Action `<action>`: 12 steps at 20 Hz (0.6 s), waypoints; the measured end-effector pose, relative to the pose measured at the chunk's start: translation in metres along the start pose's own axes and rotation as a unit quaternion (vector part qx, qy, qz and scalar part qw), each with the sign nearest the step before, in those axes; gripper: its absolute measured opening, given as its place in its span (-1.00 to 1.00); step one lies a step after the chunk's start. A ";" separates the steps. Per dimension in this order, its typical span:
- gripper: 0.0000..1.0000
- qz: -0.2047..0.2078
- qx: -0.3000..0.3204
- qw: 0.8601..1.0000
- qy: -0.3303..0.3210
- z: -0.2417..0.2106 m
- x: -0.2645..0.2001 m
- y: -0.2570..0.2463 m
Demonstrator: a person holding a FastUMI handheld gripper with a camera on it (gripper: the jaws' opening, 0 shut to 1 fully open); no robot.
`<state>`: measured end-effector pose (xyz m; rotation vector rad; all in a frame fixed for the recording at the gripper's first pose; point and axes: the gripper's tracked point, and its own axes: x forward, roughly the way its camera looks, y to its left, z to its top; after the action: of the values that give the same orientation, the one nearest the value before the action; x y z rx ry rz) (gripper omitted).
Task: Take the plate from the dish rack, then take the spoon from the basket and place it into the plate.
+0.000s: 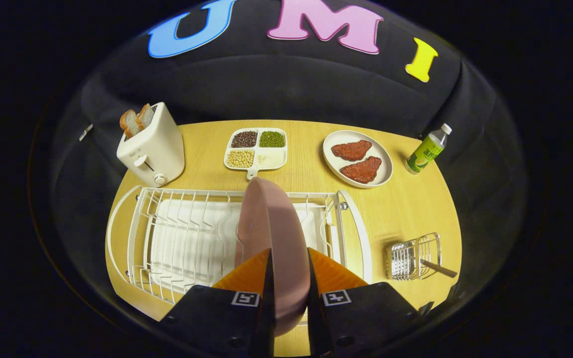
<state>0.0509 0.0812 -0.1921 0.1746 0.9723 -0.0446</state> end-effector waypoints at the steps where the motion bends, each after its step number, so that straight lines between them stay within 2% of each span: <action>1: -0.39 -0.006 -0.015 1.000 -0.002 0.007 -0.004 0.001; 5: -0.41 -0.033 -0.078 0.996 -0.025 0.036 -0.018 0.000; 7: -0.41 -0.032 -0.077 0.996 -0.035 0.044 -0.024 -0.004; 10: -0.41 -0.006 -0.043 0.998 -0.050 0.048 -0.040 -0.012; 12: -0.41 0.035 -0.008 0.998 -0.060 0.049 -0.055 -0.013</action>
<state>0.0581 0.0576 -0.1216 0.1891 0.8463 0.0171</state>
